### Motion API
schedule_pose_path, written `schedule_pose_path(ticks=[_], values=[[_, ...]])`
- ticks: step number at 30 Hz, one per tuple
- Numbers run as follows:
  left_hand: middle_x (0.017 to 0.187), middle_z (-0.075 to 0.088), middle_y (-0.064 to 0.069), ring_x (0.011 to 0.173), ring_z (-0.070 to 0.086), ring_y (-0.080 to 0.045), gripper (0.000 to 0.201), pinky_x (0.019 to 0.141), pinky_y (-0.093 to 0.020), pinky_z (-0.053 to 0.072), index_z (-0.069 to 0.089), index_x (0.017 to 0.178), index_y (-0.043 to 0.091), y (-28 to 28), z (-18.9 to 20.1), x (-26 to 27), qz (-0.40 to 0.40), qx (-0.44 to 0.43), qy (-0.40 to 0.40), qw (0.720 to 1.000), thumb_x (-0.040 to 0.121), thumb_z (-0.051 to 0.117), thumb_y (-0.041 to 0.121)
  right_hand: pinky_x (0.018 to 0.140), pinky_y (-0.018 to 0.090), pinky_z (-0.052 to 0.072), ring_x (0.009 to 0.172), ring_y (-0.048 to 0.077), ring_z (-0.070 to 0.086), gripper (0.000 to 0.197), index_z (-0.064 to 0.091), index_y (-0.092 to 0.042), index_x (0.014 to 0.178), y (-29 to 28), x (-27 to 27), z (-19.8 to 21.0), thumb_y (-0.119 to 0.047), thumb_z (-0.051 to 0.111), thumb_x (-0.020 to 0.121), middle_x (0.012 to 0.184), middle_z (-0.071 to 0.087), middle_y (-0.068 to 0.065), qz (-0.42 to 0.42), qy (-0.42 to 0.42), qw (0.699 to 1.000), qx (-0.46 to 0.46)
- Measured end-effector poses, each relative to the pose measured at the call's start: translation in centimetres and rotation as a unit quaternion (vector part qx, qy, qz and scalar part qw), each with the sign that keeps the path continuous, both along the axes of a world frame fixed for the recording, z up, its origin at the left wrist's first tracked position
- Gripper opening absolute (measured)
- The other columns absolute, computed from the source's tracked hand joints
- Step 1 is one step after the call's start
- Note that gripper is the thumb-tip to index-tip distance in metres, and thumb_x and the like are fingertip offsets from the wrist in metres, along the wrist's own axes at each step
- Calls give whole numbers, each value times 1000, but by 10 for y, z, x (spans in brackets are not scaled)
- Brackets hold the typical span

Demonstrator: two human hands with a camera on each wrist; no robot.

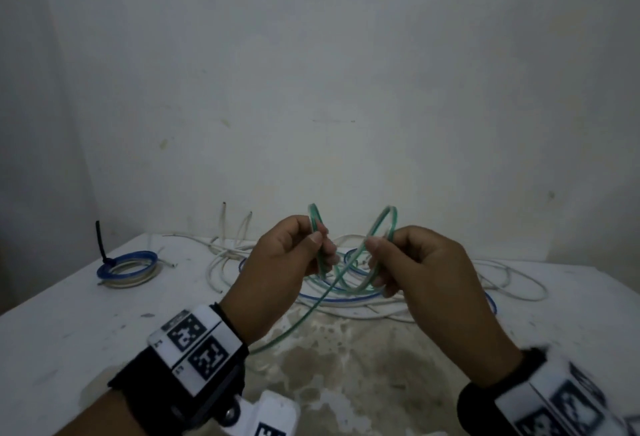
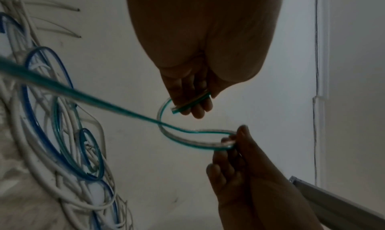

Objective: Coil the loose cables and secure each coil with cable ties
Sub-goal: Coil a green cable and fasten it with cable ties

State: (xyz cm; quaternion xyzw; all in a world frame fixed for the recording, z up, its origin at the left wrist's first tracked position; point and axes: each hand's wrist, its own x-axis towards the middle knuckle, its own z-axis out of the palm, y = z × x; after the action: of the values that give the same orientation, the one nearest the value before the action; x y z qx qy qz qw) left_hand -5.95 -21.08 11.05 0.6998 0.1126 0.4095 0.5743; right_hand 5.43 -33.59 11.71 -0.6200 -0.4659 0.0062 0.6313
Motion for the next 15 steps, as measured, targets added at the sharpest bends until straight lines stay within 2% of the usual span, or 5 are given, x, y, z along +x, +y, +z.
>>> schedule_pose_path(ticks=[3, 7, 10, 13, 15], values=[[80, 69, -8, 81, 67, -26, 14, 80, -37, 55, 58, 96, 4, -9, -7, 2, -4, 53, 28, 998, 98, 44, 6, 50, 27, 54, 53, 19, 64, 17, 67, -6, 72, 4, -4, 3, -17, 66, 85, 59, 68, 7, 77, 68, 994, -29], [84, 66, -19, 82, 64, -39, 19, 77, -47, 53, 59, 101, 4, -20, -14, 4, -38, 74, 39, 996, 98, 46, 18, 50, 28, 53, 50, 22, 63, 18, 69, -5, 73, 4, -8, 8, -18, 67, 85, 59, 67, 11, 99, 49, 993, -39], [70, 63, -7, 64, 59, -22, 23, 66, -32, 53, 56, 105, -2, -24, -14, 4, -96, 20, 47, 994, 101, 37, 10, 50, 20, 45, 52, 15, 57, 25, 68, -8, 70, 6, -3, 12, -28, 68, 84, 58, 62, 9, 20, -22, 999, -26], [62, 53, -2, 53, 46, -15, 23, 58, -27, 45, 54, 97, 1, -28, -10, 4, -111, -33, 30, 993, 101, 35, 12, 59, 25, 41, 62, 20, 54, 33, 66, -8, 74, 9, 3, 13, -37, 60, 89, 75, 62, 18, 15, -33, 998, -53], [58, 47, 0, 49, 37, -12, 22, 53, -25, 37, 51, 91, 3, -28, -5, 5, -99, -76, 1, 992, 100, 34, 13, 63, 22, 42, 68, 15, 58, 23, 64, -18, 78, 11, 9, 10, -34, 56, 92, 75, 63, 6, 2, -16, 998, -55]])
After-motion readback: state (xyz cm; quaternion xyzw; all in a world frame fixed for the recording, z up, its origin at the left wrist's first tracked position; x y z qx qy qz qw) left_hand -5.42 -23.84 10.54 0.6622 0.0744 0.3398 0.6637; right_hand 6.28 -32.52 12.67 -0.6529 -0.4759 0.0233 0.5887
